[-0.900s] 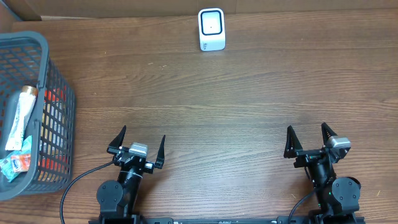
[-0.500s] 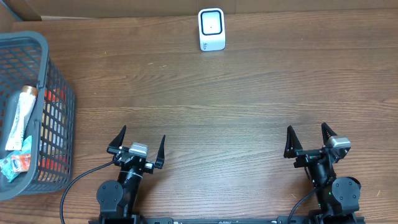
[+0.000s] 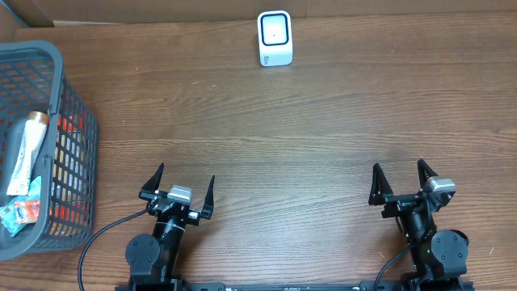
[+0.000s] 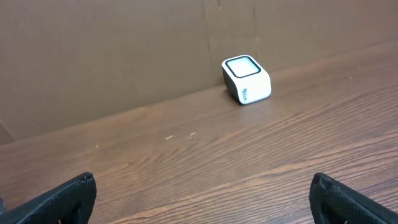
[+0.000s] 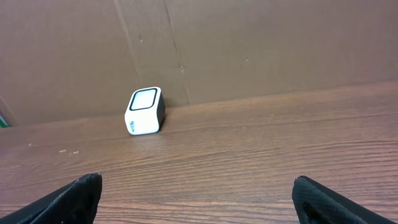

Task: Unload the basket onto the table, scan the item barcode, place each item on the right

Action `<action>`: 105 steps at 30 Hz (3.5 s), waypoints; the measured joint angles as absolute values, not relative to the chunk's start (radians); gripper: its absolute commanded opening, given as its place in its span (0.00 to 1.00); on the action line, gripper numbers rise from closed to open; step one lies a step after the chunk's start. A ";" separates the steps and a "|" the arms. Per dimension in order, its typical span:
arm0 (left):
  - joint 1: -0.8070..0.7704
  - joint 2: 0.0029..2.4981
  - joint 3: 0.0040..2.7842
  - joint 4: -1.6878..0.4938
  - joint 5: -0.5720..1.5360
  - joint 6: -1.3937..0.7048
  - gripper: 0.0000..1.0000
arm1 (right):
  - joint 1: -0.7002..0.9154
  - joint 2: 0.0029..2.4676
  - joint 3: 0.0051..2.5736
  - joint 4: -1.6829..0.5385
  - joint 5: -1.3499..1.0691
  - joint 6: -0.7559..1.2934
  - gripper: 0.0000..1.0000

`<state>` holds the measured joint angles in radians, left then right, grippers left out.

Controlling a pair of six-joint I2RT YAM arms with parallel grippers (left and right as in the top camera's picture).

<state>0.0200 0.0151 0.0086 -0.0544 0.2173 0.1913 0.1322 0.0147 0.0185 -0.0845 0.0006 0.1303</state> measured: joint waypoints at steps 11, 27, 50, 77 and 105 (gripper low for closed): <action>0.020 0.015 0.009 -0.054 0.217 0.191 1.00 | 0.132 0.015 0.019 -0.084 0.001 0.130 1.00; 0.020 0.015 0.009 -0.054 0.217 0.191 1.00 | 0.132 0.015 0.019 -0.085 0.001 0.130 1.00; 0.020 0.015 0.009 -0.054 0.217 0.191 1.00 | 0.132 0.015 0.019 -0.085 0.001 0.130 1.00; 0.020 0.016 0.059 -0.097 0.163 0.007 1.00 | 0.132 0.015 0.019 -0.088 0.001 0.131 1.00; 0.020 1.031 1.136 -0.751 0.278 -0.024 1.00 | 0.132 0.015 0.019 -0.089 0.001 0.130 1.00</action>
